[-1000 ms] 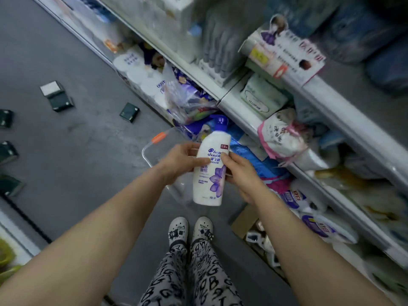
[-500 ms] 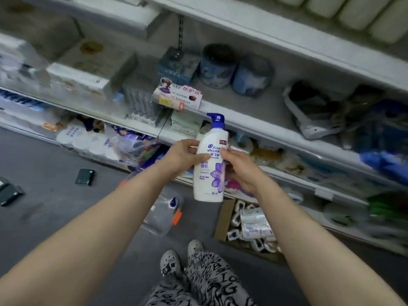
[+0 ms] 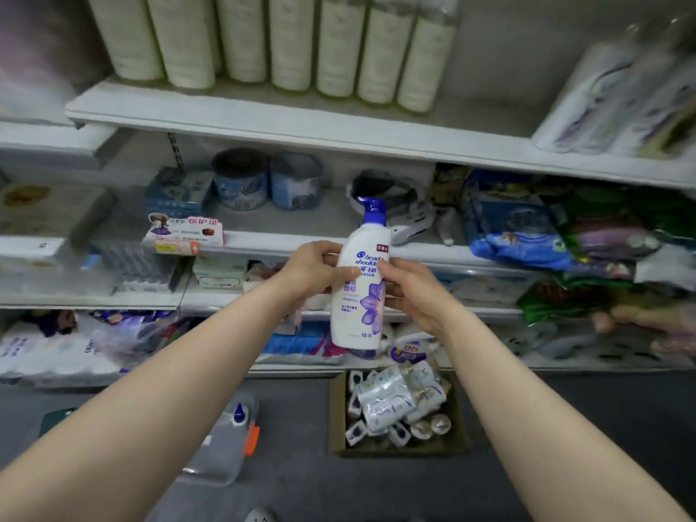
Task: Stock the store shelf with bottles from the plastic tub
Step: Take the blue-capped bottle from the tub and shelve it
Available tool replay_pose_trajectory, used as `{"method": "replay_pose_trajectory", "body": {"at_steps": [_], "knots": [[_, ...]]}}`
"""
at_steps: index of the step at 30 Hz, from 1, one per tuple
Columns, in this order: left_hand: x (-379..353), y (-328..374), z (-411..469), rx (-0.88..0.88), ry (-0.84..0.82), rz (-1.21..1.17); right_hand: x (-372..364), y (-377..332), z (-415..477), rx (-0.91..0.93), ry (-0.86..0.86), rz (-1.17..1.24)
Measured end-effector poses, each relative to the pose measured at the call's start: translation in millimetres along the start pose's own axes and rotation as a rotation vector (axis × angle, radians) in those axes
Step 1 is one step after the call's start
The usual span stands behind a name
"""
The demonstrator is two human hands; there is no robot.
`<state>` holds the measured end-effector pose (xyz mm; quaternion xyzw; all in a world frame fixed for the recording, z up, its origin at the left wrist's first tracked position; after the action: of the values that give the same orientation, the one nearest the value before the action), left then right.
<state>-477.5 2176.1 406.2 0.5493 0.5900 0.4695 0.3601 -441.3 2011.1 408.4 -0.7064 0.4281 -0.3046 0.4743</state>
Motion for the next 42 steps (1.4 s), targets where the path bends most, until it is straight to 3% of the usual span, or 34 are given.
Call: {"method": "replay_pose_trajectory", "body": {"at_steps": [15, 21, 30, 42], "knots": [[-209.8, 110.7, 19.0, -0.204, -0.049, 0.101, 224.0, -51.3, -51.0, 0.175, 0.114, 0.014], [-270.2, 136.6, 33.7, -0.241, -0.068, 0.034, 289.5, -66.7, -59.9, 0.229, 0.138, -0.015], [-310.2, 174.7, 72.5, -0.36, -0.138, 0.075, 344.5, -86.5, -48.5, 0.336, 0.183, -0.003], [-332.6, 239.8, 125.4, -0.54, -0.112, 0.088, 389.7, -138.4, -10.0, 0.506, 0.276, 0.087]]}}
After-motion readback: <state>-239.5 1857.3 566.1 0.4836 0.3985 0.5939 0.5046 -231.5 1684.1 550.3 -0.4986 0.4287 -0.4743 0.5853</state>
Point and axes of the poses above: each hand's wrist, its own z-axis towards the middle knuckle, its own x-axis out of the back of the hand, y = z × x, the point moved 5 cm from there along z, towards the middle knuckle, and after that the axes turned 1 degree about y, right-handed, at the moved point
